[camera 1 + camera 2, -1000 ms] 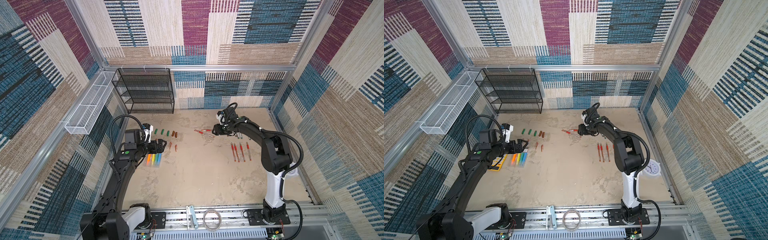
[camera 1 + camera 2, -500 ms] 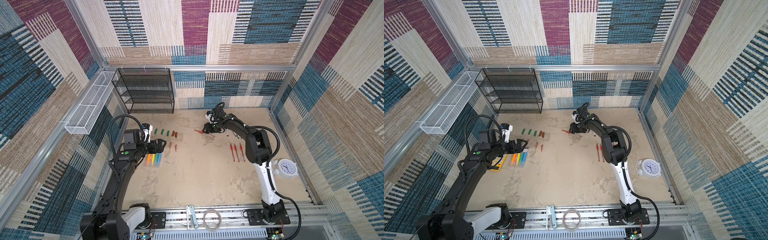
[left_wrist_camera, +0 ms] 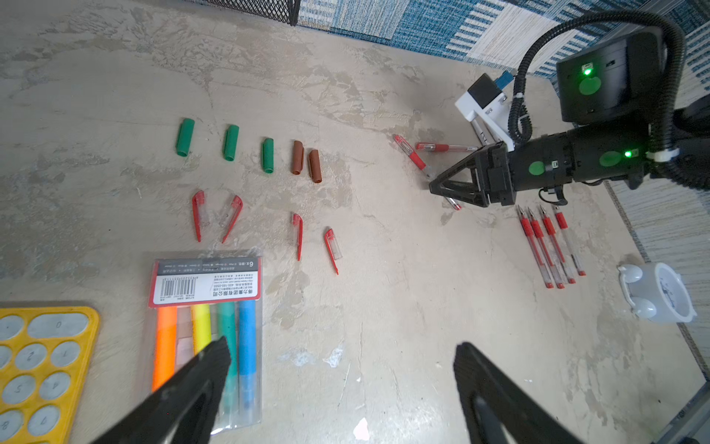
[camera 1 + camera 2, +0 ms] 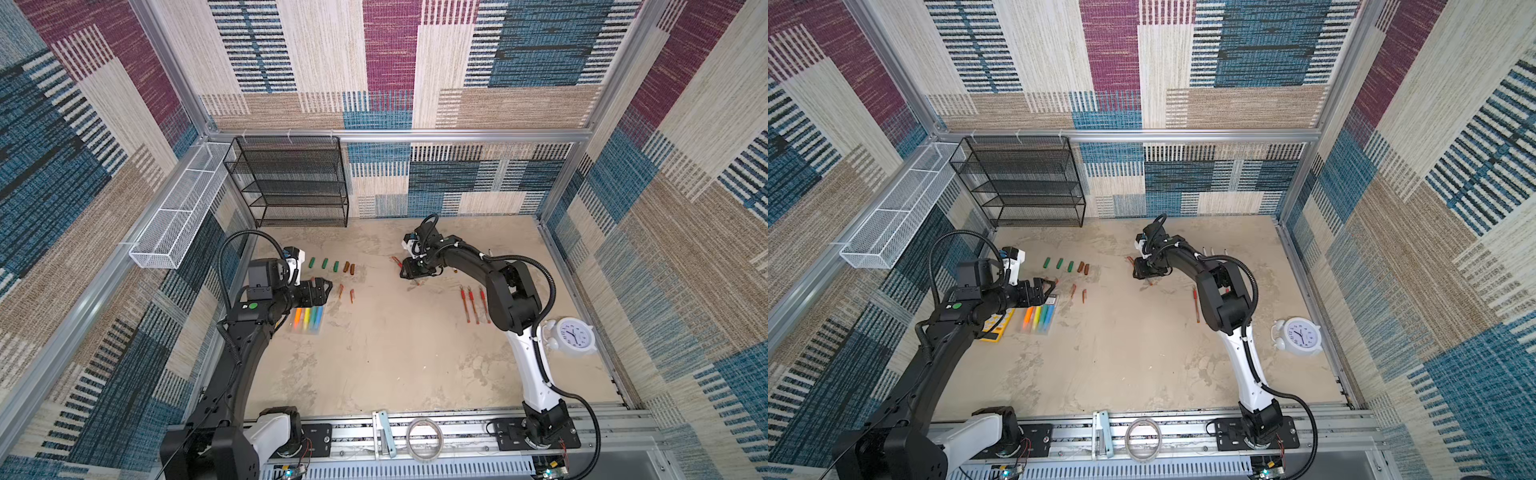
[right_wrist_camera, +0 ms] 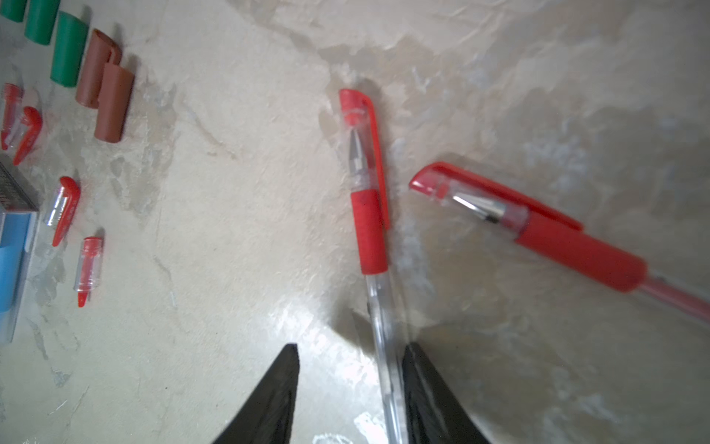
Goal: Remove pen caps from pens
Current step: Rotate the pen at the top-center of the table, then pick up the pen from the top-center of the table.
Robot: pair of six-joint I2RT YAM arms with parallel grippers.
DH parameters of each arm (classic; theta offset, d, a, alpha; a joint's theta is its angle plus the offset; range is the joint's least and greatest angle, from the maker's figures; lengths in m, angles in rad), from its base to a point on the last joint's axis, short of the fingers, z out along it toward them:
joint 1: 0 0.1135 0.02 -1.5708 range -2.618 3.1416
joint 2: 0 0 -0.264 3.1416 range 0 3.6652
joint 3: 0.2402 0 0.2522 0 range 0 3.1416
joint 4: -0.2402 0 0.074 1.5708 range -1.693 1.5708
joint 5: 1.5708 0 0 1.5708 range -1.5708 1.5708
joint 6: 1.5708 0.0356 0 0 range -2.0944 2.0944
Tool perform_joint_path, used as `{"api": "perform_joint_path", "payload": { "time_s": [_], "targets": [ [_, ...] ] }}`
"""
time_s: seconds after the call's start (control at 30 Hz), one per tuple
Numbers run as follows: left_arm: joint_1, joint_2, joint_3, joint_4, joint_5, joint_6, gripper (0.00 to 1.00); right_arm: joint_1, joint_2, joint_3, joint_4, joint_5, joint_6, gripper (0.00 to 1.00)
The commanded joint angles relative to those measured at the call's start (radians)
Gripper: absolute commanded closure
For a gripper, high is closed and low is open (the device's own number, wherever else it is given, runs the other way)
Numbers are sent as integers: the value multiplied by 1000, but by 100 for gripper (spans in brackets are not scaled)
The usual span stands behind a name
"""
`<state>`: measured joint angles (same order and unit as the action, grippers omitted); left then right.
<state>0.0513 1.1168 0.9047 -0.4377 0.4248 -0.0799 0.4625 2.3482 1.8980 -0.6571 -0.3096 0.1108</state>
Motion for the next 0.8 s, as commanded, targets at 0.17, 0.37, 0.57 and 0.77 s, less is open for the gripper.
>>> {"api": "perform_joint_path", "payload": {
  "time_s": [0.17,0.37,0.57,0.77],
  "targets": [
    [2,-4,7,14,22,-7,5,37,48,74,-110,199,-12,61],
    [2,-8,5,12,16,-5,5,56,114,177,-192,271,-23,69],
    [2,-8,-1,19,13,-6,5,67,125,190,-214,302,-30,81],
    [2,-10,-11,29,9,-4,5,86,99,179,-214,293,-38,90]
  ]
}}
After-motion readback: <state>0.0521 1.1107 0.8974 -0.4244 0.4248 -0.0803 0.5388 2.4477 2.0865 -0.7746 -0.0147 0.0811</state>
